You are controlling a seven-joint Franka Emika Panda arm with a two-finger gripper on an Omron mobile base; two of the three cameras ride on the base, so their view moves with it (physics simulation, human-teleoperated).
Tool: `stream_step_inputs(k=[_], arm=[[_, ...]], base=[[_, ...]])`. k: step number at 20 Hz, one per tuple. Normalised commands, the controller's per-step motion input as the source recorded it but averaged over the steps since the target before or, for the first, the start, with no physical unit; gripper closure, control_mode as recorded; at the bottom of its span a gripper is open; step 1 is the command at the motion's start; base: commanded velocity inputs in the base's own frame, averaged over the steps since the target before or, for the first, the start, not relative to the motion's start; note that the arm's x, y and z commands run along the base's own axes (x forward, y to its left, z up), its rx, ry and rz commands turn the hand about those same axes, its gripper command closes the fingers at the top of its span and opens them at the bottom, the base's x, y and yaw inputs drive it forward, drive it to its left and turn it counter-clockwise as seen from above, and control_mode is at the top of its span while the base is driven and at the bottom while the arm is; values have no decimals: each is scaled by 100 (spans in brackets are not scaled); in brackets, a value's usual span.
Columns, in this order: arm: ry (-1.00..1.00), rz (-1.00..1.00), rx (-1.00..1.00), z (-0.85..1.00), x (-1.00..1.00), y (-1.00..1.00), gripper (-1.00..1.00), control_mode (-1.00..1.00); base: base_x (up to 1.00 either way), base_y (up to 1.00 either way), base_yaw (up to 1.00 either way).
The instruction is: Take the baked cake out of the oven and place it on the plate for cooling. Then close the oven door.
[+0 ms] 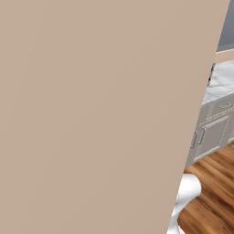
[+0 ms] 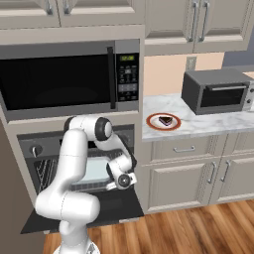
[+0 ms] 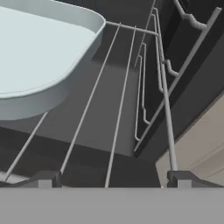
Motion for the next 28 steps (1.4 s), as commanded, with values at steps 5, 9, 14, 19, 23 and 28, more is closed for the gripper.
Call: stream_step_inputs(k=[5, 9, 14, 19, 23, 28], arm=[[-11, 0, 1, -39, 1, 18, -100, -100], [-9, 0, 3, -45, 0, 18, -100, -100], [-11, 0, 5, -49, 0, 12, -100, -100], [-16, 0, 4, -28, 0, 5, -100, -100], [-1, 0, 0, 0, -11, -1, -100, -100], [0, 0, 3, 30, -41, -36, -100, -100]], base=[[0, 0, 0], [0, 0, 0], [0, 0, 0], [0, 0, 0], [0, 0, 0], [0, 0, 0]])
